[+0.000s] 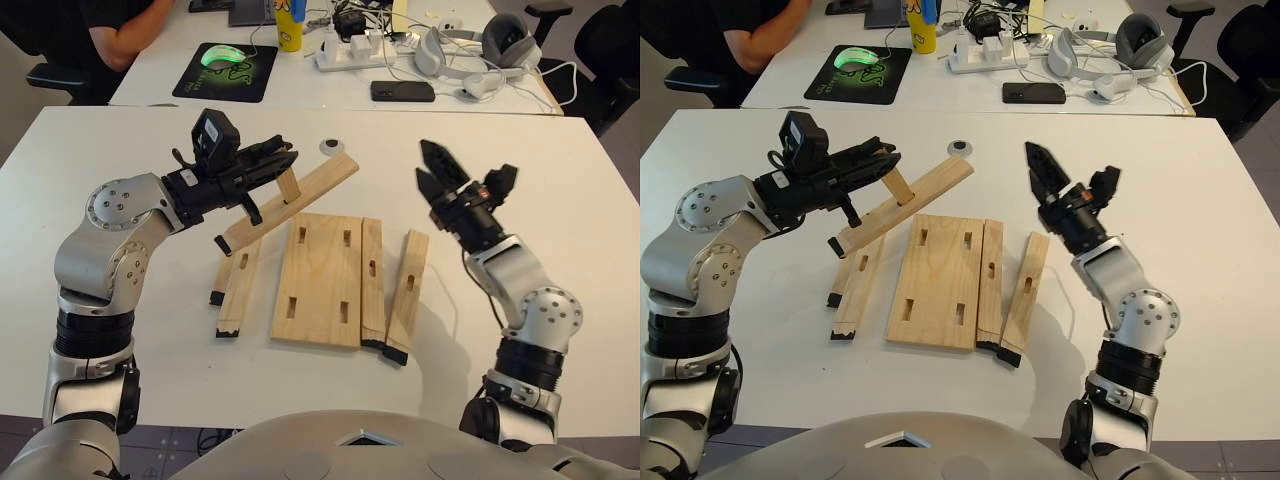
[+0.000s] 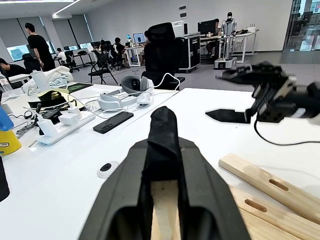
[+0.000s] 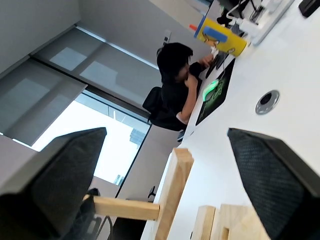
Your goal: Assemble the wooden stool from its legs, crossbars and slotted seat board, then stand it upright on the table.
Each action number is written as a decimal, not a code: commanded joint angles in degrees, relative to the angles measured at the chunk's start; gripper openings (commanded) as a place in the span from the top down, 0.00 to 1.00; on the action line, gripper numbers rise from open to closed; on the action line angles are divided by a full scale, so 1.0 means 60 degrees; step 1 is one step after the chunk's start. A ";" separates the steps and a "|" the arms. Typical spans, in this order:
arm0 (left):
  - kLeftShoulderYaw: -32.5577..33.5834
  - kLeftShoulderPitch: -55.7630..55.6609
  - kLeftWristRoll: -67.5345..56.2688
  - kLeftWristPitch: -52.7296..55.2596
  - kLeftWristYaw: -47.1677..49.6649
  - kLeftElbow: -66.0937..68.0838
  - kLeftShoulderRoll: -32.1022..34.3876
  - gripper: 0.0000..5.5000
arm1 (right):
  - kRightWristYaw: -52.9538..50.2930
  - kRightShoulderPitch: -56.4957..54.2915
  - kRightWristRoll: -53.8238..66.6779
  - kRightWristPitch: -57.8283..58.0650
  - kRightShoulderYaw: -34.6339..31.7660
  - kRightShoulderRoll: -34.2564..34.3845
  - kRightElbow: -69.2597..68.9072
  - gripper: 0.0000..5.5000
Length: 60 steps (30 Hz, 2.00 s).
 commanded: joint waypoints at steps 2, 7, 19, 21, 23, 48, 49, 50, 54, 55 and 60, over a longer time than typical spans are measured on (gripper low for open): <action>0.0082 -0.0209 -0.0282 0.0273 0.0215 -0.0208 -0.0179 0.92 | -0.0245 0.0246 -0.0453 -0.0255 0.0713 0.0649 -0.0127 0.19; -0.0011 -0.0167 -0.0613 0.0566 0.0334 -0.0442 -0.0409 0.92 | -0.0189 0.0318 -0.0727 -0.0521 0.0993 0.1014 -0.0064 0.19; -0.0145 0.0015 -0.1038 0.0988 0.0517 -0.0906 -0.0601 0.92 | 0.0068 0.0085 -0.0981 -0.0733 0.1015 0.1023 0.0305 0.19; -0.0158 0.0093 -0.1050 0.1010 0.0528 -0.0961 -0.0597 0.92 | 0.0095 0.0072 -0.1003 -0.0709 0.1033 0.1009 0.0308 0.19; -0.0177 0.0164 -0.1041 0.1014 0.0542 -0.1008 -0.0602 0.92 | 0.0084 0.0072 -0.1009 -0.0695 0.1065 0.1025 0.0289 0.19; -0.0358 0.0625 -0.1135 0.1150 0.0838 -0.1443 -0.0566 0.92 | -0.0086 0.0137 -0.0576 -0.0450 0.0984 0.0971 0.0284 0.78; -0.0373 0.0634 -0.1121 0.1136 0.0833 -0.1449 -0.0553 0.92 | -0.0094 0.0141 -0.0576 -0.0445 0.0989 0.0969 0.0284 0.81; -0.0389 0.0656 -0.1104 0.1125 0.0846 -0.1475 -0.0546 0.92 | -0.0092 0.0137 -0.0567 -0.0429 0.0989 0.0957 0.0297 0.81; -0.0447 0.0734 -0.1031 0.1109 0.0882 -0.1562 -0.0546 0.92 | -0.0107 0.0096 -0.0575 -0.0376 0.1002 0.0933 0.0324 0.81; -0.0502 0.0750 -0.0954 0.1082 0.0854 -0.1569 -0.0500 0.92 | -0.0116 0.0087 -0.0580 -0.0370 0.1000 0.0934 0.0333 0.81; -0.0626 0.0780 -0.0769 0.0983 0.0873 -0.1554 -0.0454 0.92 | -0.0145 0.0082 -0.0623 -0.0375 0.1002 0.0933 0.0382 0.81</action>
